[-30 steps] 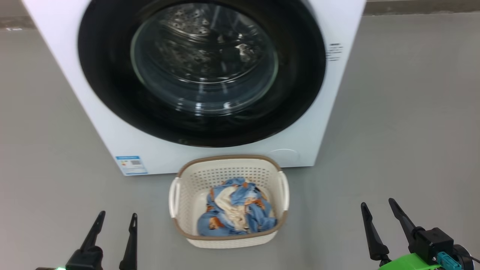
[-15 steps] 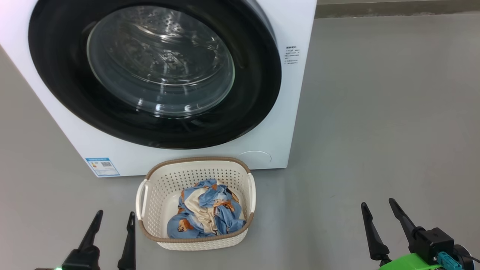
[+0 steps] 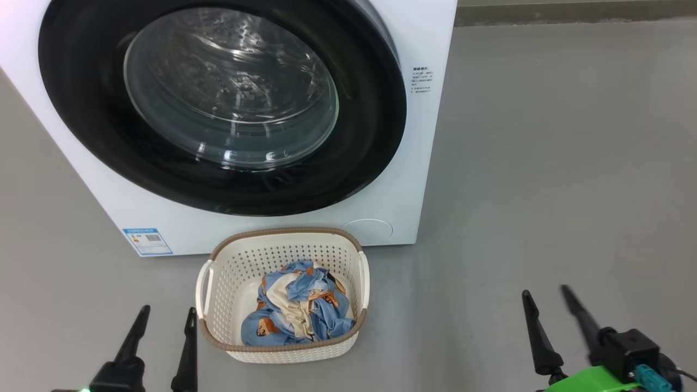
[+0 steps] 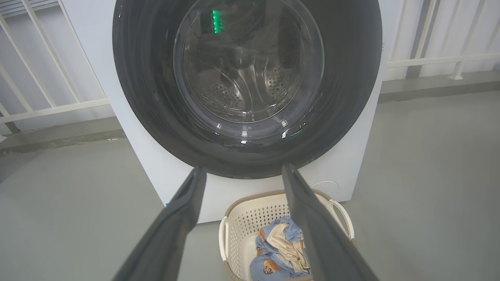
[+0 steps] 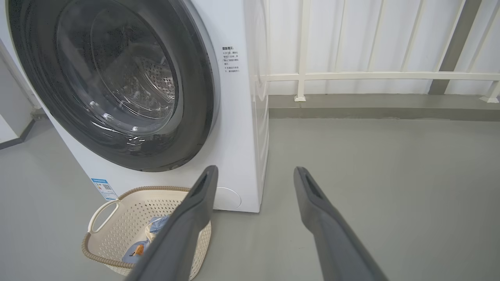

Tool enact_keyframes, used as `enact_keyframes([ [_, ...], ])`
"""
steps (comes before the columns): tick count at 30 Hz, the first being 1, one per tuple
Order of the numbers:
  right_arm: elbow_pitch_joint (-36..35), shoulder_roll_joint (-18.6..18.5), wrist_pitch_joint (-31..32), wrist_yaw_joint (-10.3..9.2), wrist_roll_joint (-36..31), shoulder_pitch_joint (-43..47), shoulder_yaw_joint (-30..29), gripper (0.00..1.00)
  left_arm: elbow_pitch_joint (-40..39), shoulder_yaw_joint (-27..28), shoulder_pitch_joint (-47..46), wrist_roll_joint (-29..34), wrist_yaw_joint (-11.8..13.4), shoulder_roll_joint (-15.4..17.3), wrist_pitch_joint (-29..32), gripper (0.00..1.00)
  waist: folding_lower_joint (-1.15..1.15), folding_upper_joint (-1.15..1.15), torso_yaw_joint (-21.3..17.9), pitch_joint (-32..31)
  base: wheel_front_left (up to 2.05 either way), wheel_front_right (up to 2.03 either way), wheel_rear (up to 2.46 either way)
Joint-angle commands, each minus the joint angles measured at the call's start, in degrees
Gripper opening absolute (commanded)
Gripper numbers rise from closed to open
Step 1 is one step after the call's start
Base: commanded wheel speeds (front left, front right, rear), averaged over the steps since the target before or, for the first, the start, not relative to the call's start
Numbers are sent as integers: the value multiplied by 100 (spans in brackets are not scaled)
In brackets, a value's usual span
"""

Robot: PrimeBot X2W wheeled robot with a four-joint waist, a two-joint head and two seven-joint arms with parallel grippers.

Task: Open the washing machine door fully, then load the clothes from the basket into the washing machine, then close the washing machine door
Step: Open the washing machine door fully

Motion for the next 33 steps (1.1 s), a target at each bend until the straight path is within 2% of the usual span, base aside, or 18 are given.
enact_keyframes([
  [1,-173,-47,-69,10,72,-85,260,0,-125,210,-140,13,-13,49,-60,100,0,0,-2,-7,0,0,0],
  [24,-258,-47,-69,10,191,-55,326,0,-96,271,-133,5,-36,9,-60,100,0,0,14,20,0,0,0],
  [28,-243,-47,-69,10,512,-43,289,0,-87,279,-140,-2,-44,4,-60,100,0,0,32,25,0,0,0],
  [33,-165,-47,-69,10,1543,-36,141,0,-73,292,-161,-11,-61,-1,-60,100,0,0,56,30,0,0,0],
])
